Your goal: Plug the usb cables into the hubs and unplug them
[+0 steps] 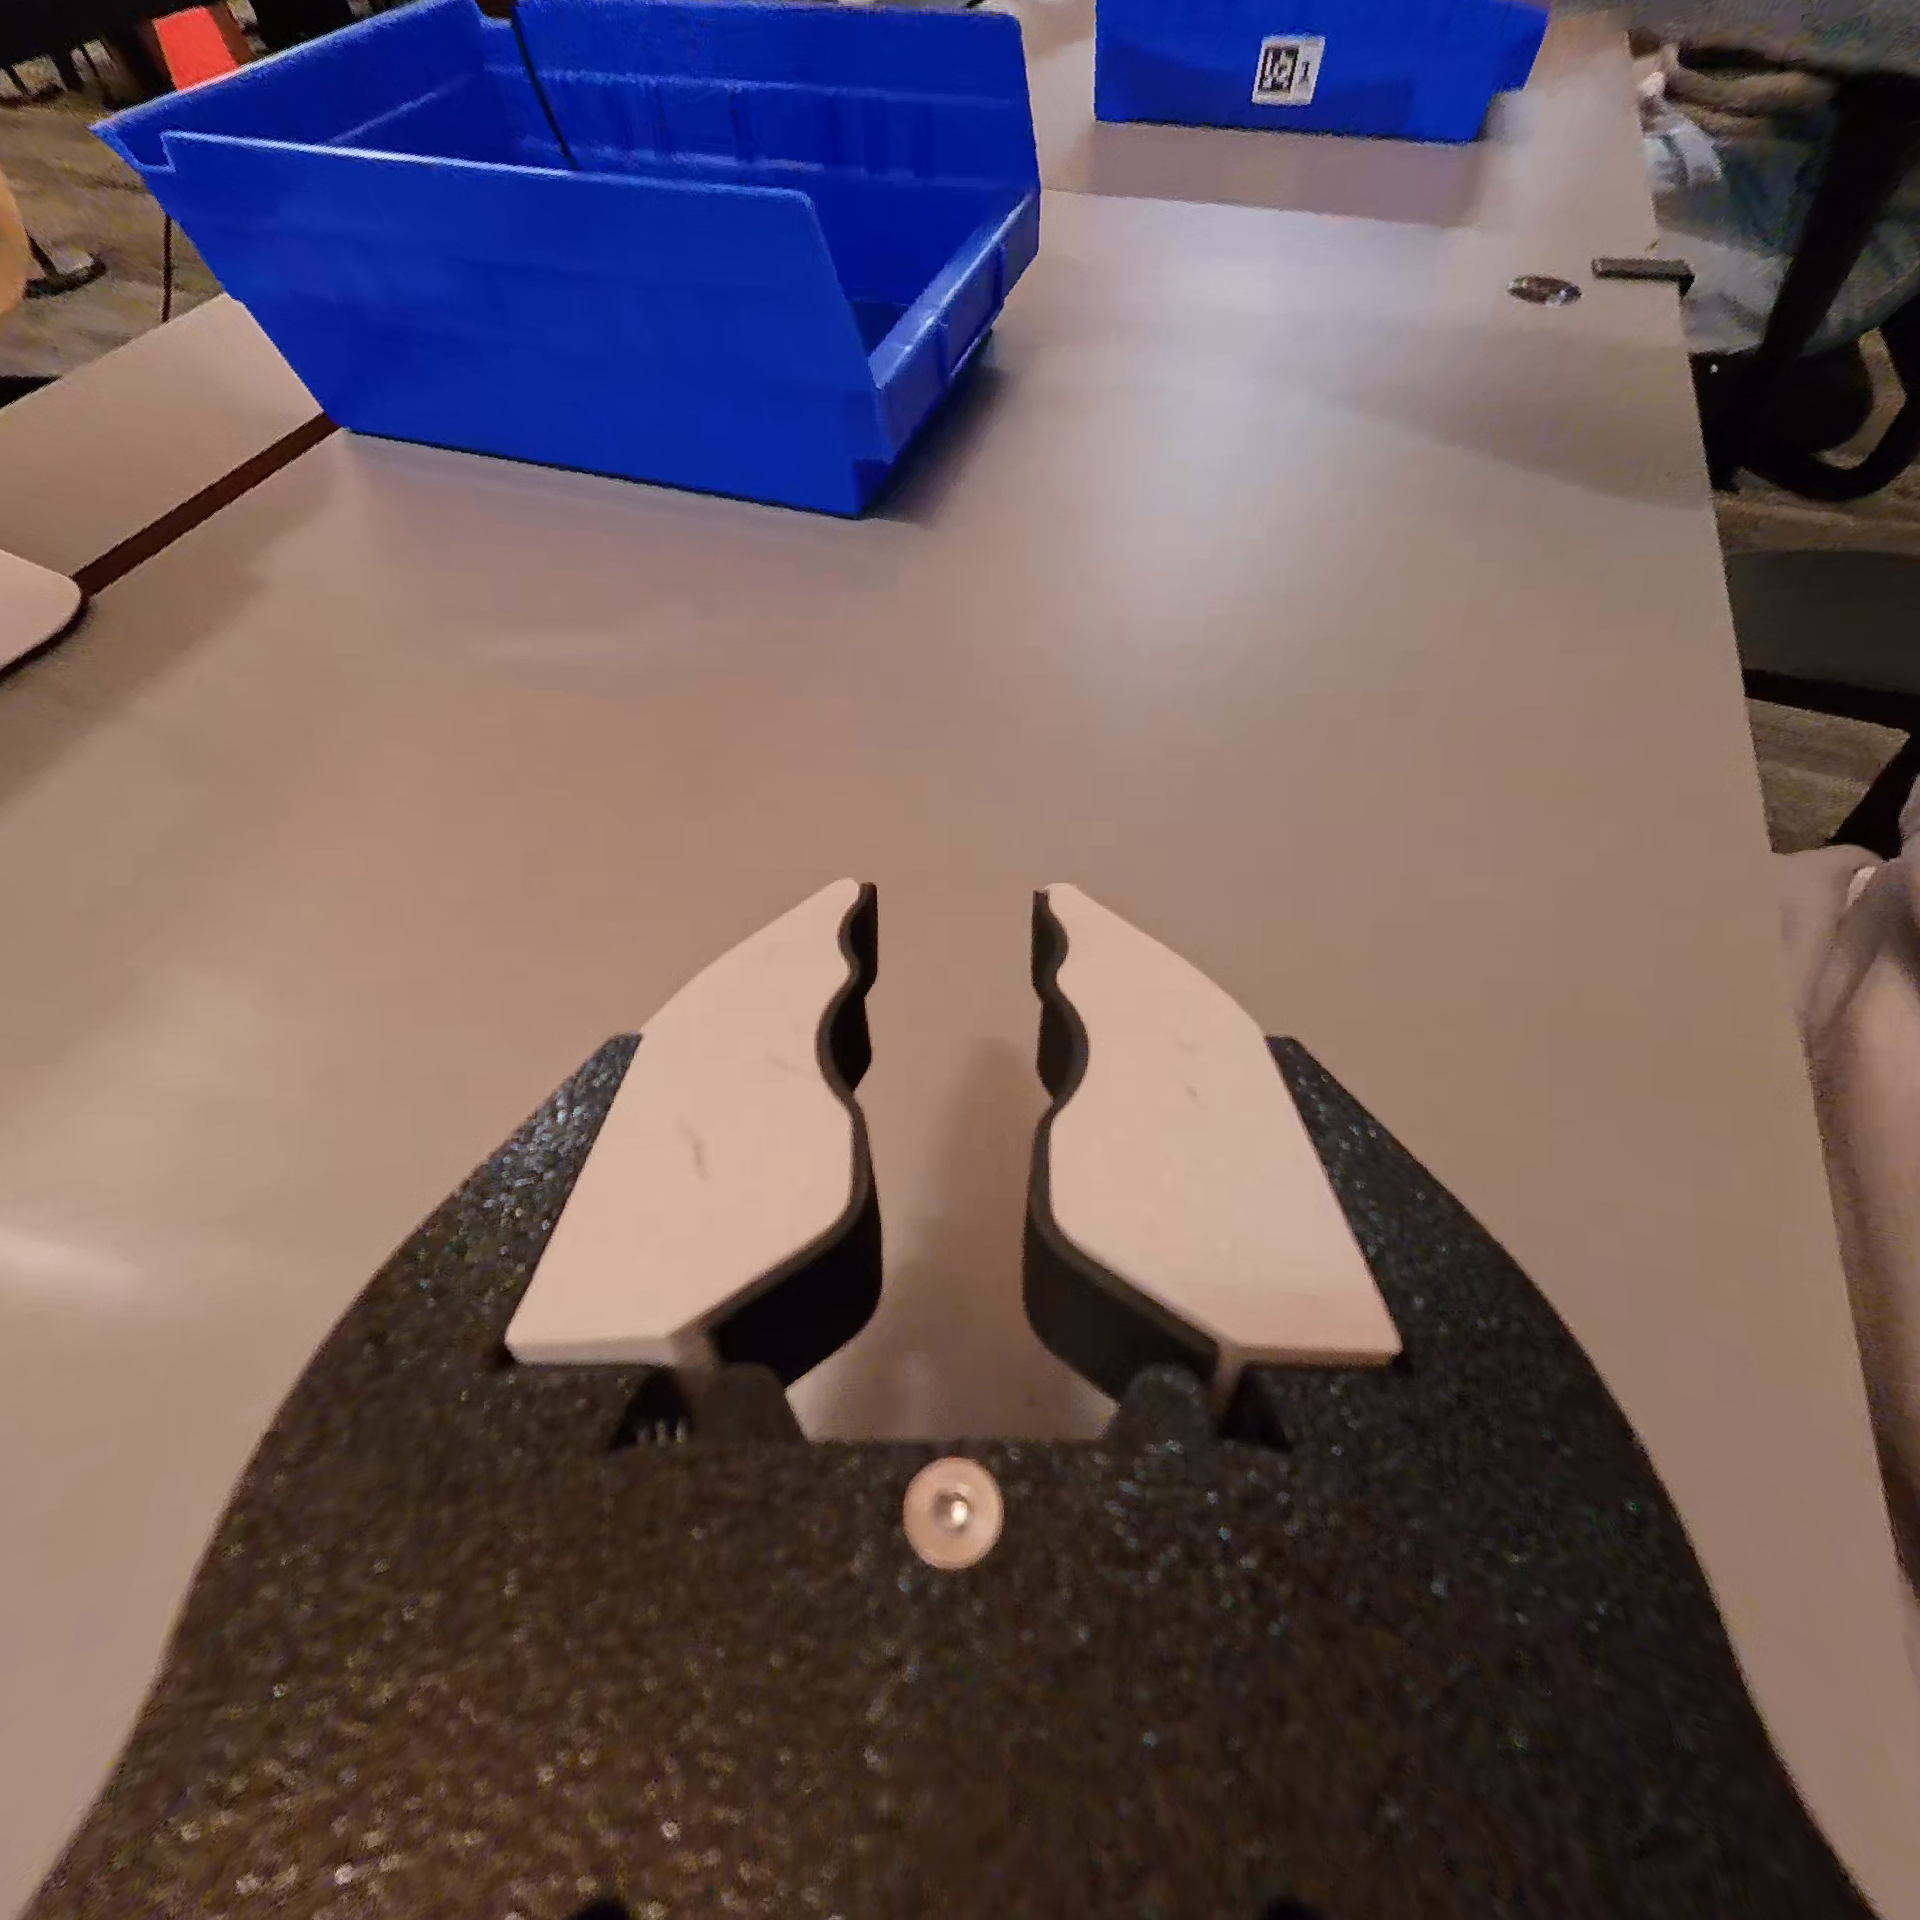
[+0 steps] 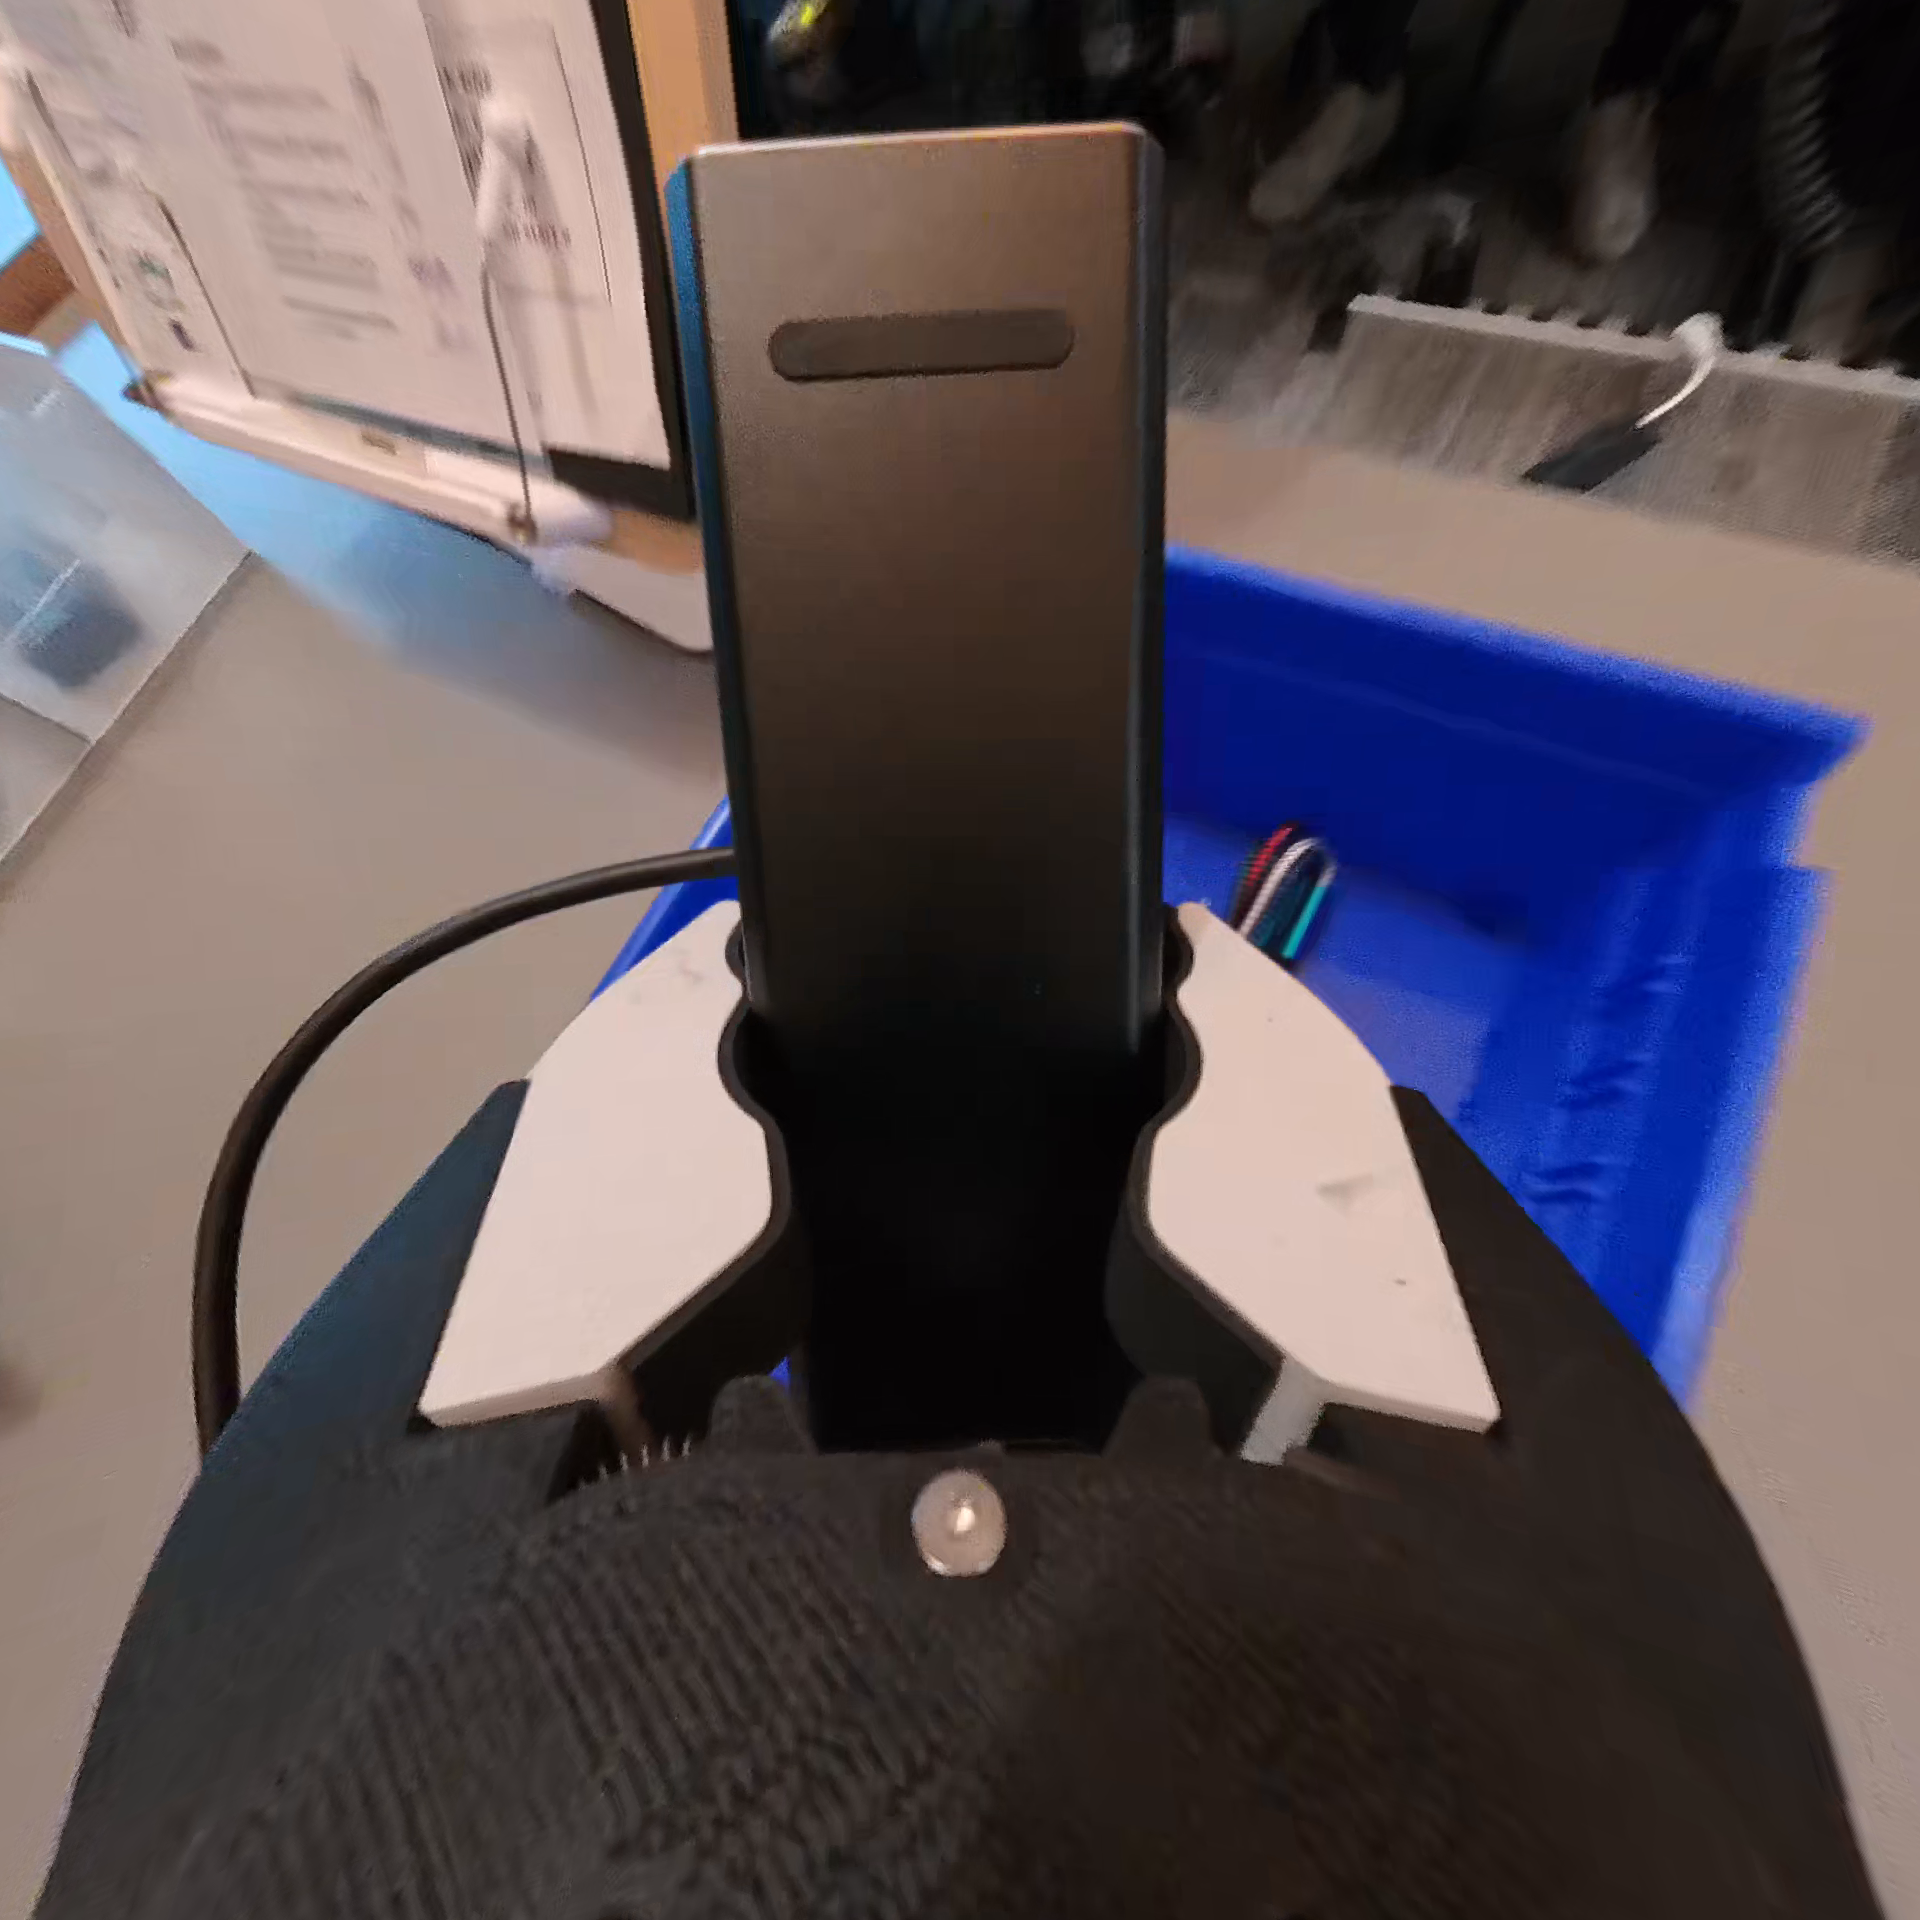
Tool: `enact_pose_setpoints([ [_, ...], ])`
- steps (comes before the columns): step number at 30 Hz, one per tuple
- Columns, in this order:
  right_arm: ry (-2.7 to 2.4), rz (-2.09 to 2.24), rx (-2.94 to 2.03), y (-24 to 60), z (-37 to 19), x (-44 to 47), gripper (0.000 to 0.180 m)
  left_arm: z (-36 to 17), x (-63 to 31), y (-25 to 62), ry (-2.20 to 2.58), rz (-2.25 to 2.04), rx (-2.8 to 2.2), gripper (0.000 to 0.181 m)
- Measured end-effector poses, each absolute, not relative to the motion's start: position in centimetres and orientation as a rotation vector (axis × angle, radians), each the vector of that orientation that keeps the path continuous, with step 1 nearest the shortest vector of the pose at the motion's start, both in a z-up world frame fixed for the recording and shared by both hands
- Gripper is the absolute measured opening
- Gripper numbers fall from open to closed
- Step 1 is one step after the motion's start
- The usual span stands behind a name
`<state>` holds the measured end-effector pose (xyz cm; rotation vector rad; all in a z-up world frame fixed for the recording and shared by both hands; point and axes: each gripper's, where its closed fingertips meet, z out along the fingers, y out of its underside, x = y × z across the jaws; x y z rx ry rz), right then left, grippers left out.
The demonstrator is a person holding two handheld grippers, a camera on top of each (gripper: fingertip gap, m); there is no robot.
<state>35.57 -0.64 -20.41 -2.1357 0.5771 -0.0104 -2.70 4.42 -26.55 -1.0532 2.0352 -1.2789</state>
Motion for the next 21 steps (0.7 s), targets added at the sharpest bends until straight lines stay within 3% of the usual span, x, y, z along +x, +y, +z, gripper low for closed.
enact_pose_setpoints([
  [12, 0.894, -0.205, -2.494, -6.1, -30.1, 37.6, 0.072, -28.9, -3.8, 4.2, 2.117, -1.256, -1.057, 0.027],
  [21, 0.364, -0.939, -2.66, -6.8, -29.6, 40.8, 0.073, -28.7, -3.6, 4.9, 2.064, -1.308, -1.114, 0.027],
])
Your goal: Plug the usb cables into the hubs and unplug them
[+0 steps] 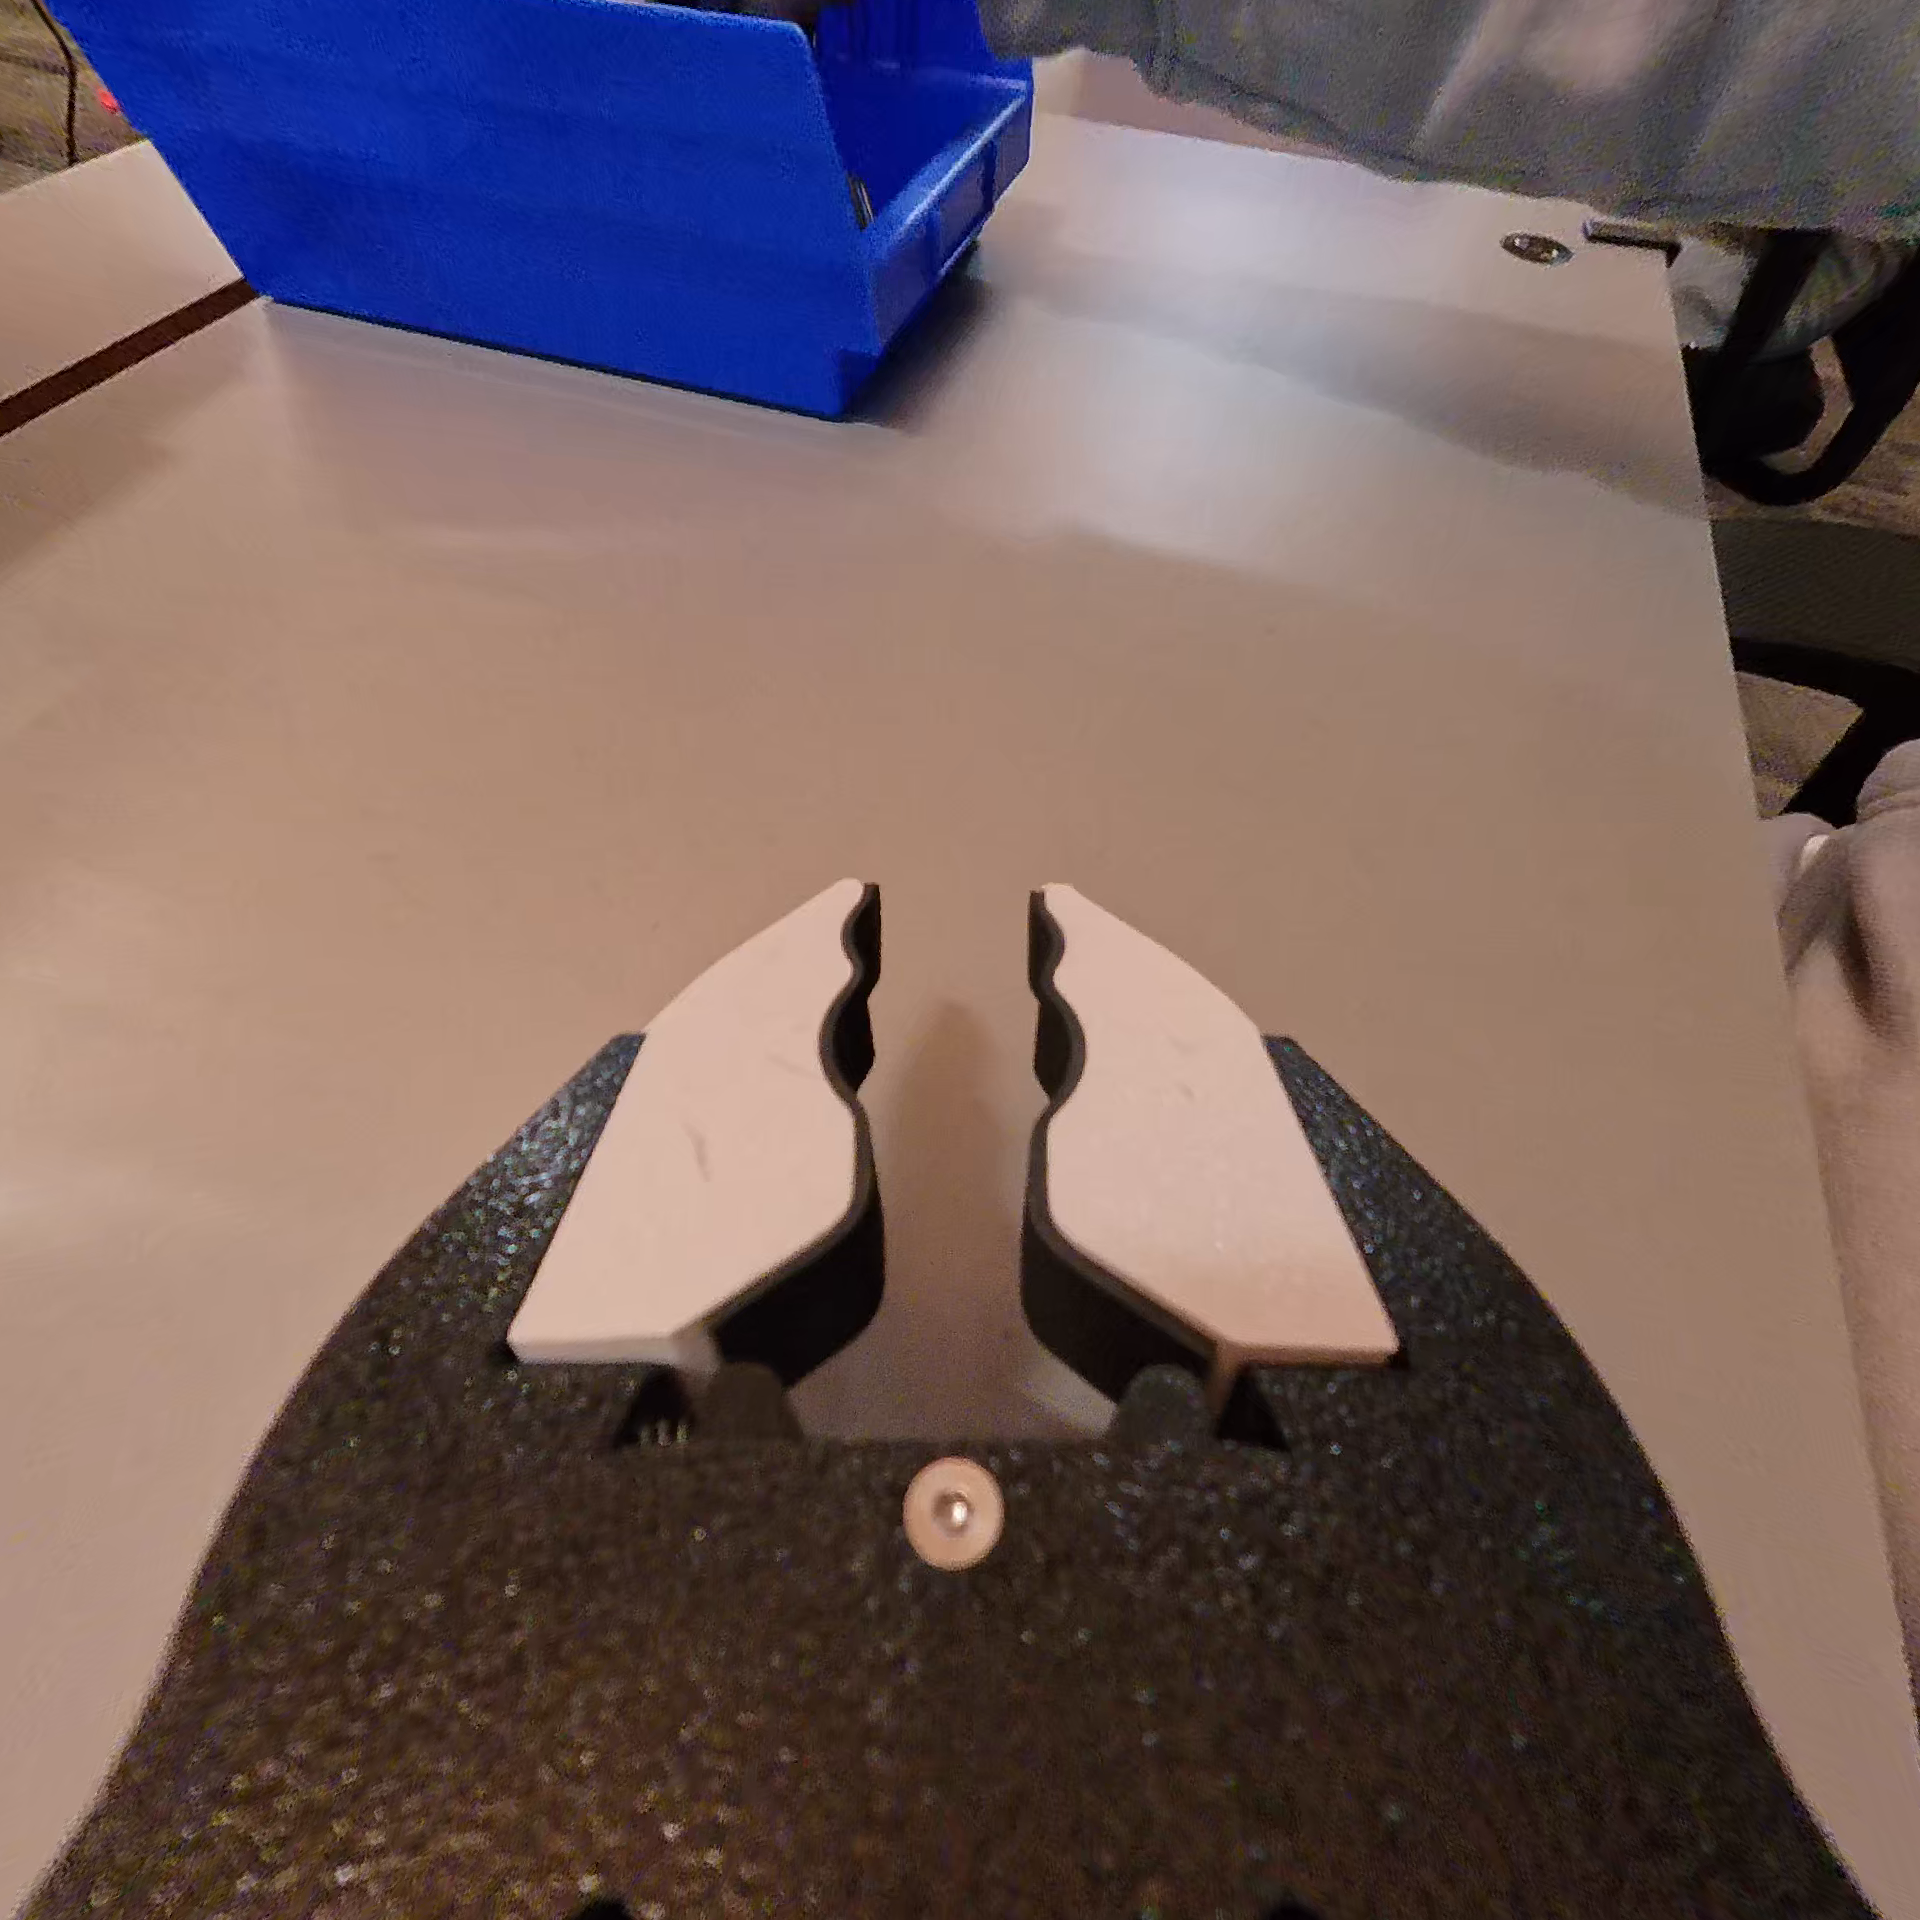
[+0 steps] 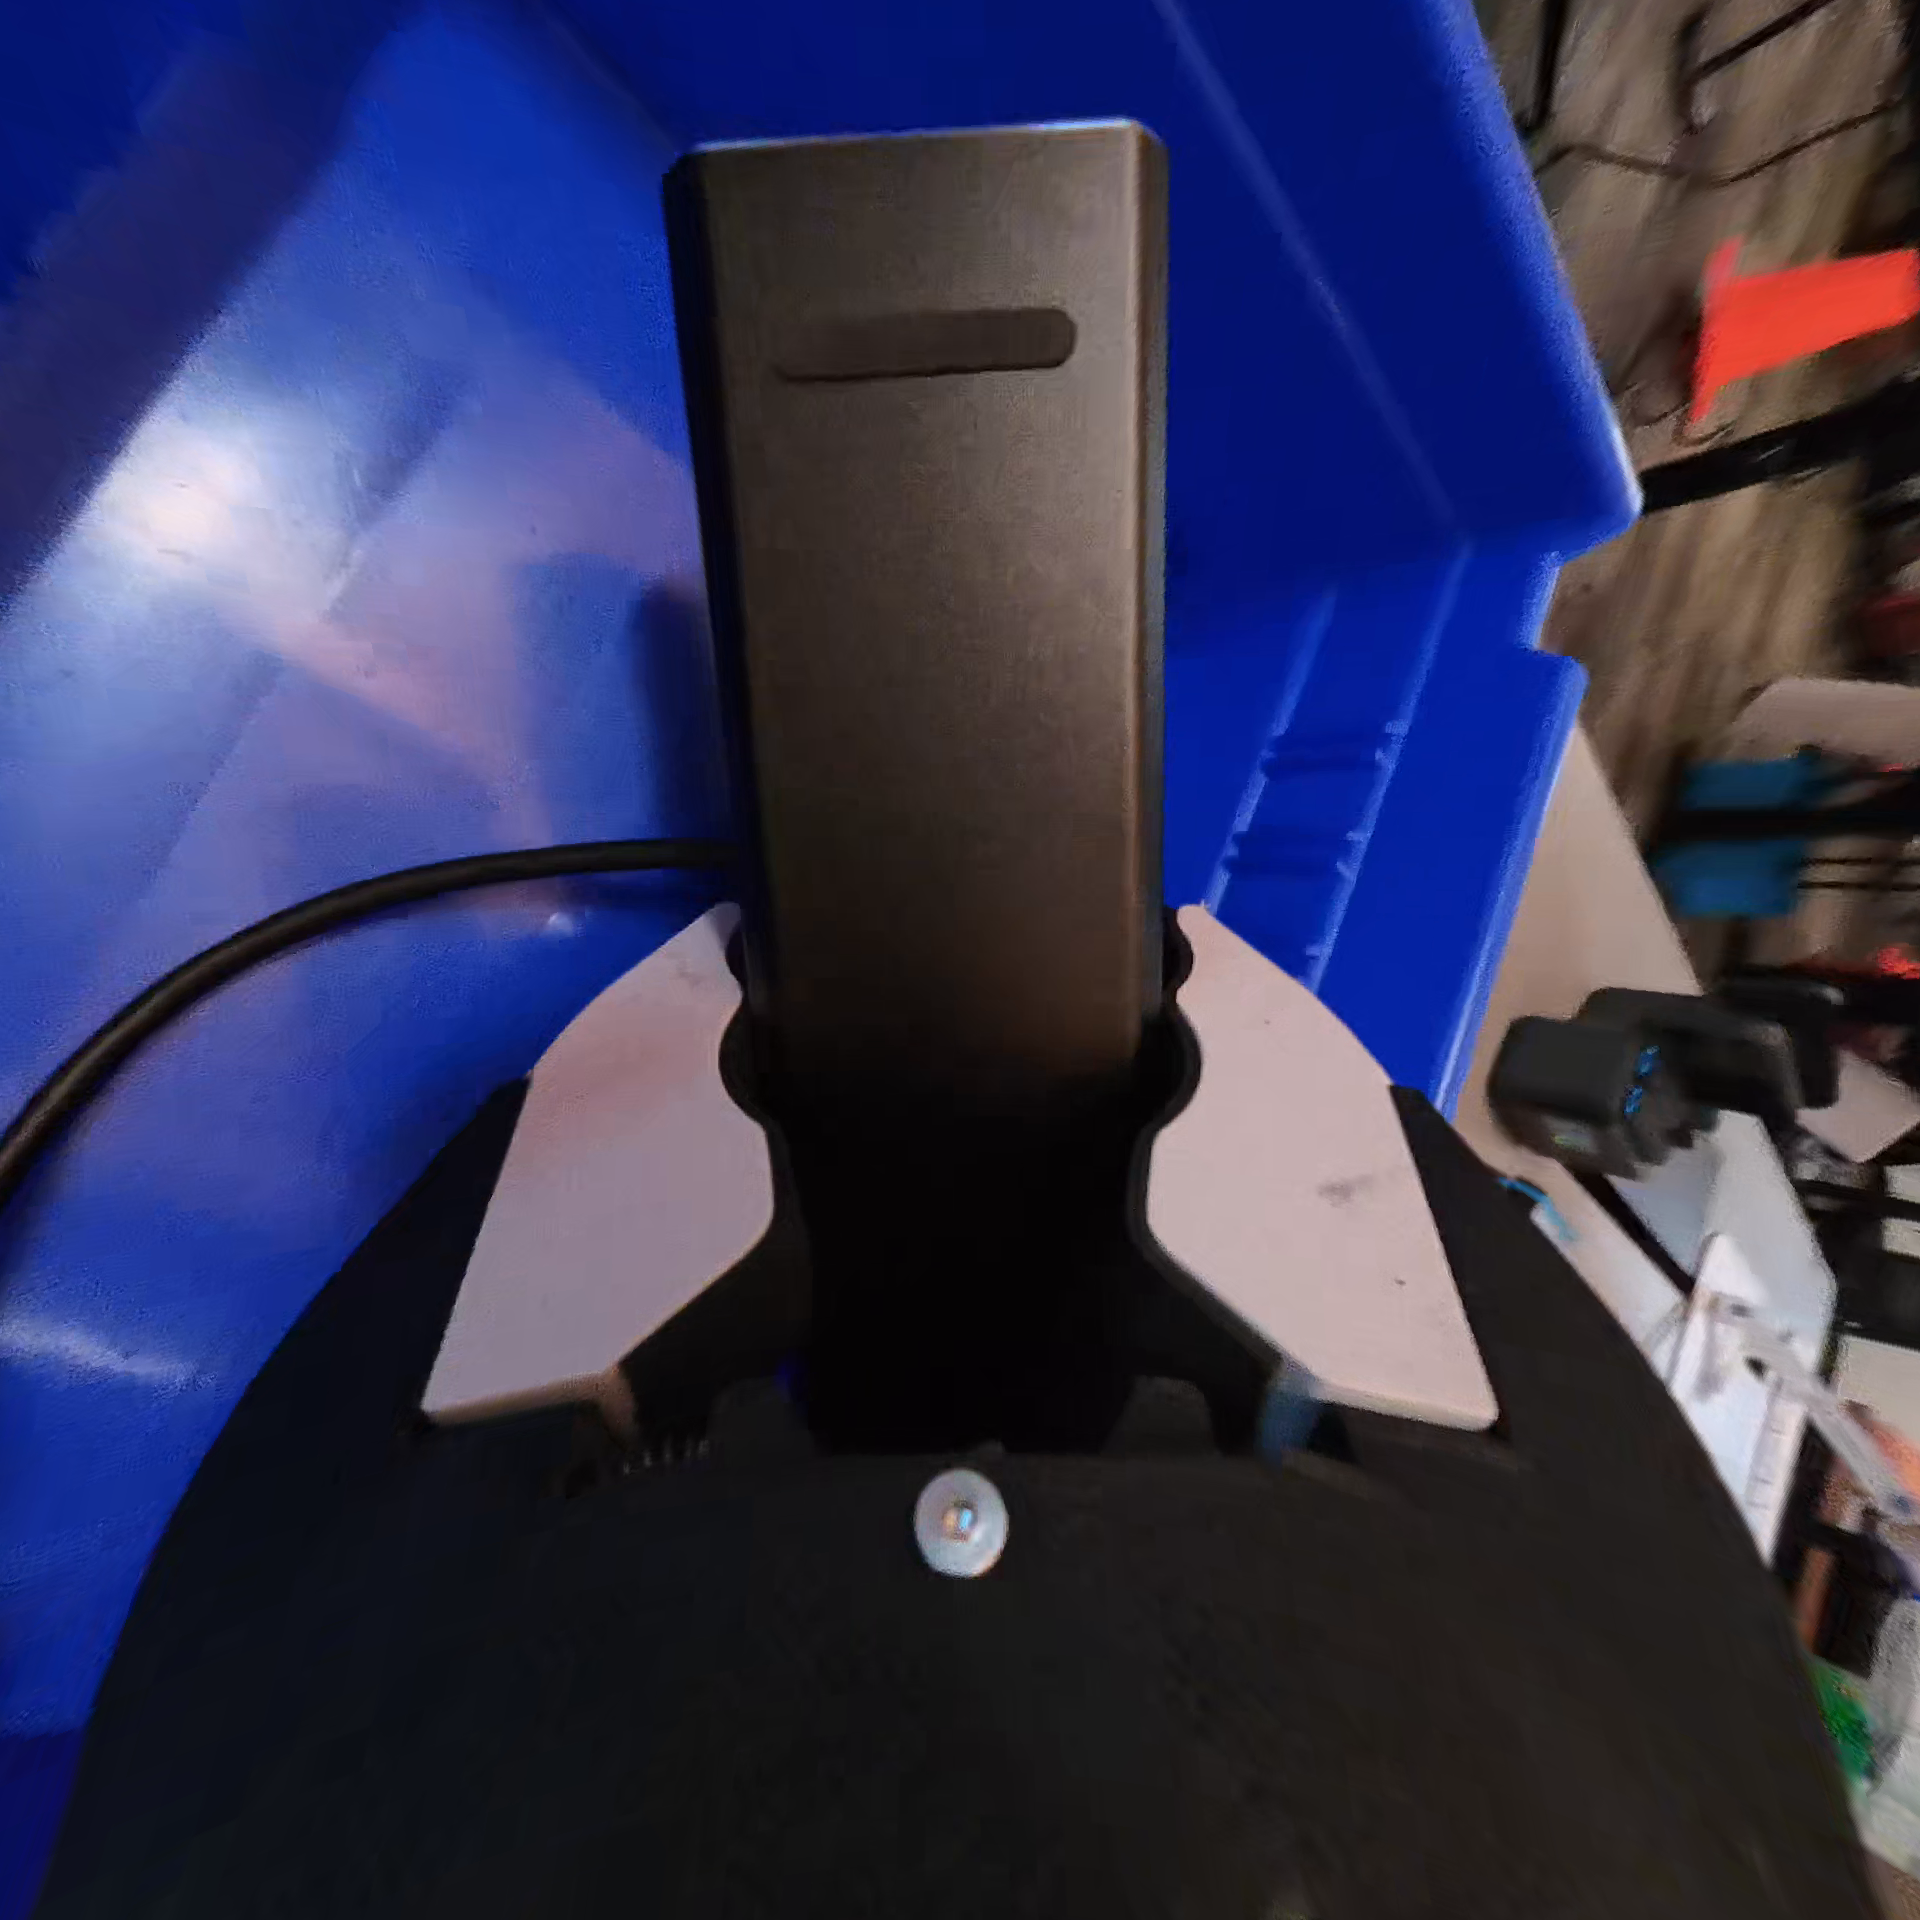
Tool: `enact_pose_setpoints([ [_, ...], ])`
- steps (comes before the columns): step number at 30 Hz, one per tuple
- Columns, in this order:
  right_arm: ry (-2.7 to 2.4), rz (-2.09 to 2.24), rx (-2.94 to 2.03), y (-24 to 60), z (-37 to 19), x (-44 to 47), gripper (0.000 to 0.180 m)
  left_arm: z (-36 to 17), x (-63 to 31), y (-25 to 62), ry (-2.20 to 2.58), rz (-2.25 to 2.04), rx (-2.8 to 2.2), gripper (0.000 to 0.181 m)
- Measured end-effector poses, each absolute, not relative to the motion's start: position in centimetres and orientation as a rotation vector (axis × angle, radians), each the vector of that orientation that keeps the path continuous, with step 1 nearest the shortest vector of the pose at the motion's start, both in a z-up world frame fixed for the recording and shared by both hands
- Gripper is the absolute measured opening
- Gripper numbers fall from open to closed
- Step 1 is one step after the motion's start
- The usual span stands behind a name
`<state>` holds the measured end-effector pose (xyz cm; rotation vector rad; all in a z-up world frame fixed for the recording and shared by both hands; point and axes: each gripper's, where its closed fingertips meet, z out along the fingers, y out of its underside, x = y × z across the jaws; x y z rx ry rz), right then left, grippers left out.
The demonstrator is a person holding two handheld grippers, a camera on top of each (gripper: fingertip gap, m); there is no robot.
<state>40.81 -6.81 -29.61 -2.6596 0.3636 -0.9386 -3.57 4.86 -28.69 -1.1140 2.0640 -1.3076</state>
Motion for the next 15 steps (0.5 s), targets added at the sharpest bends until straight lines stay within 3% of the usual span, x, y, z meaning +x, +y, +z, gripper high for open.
enact_pose_setpoints([
  [4, 0.218, -1.05, -2.746, -6.7, -30.4, 40.4, 0.073, -28.8, -4.0, 5.4, 2.053, -1.309, -1.145, 0.027],
  [8, 0.207, -0.901, -2.734, -5.6, -29.5, 38.3, 0.072, -28.6, -4.0, 5.8, 2.029, -1.323, -1.172, 0.027],
  [15, 0.328, -0.688, -2.426, -5.9, -22.7, 34.2, 0.092, -25.3, -4.9, 9.5, 1.893, -1.263, -1.222, 0.031],
])
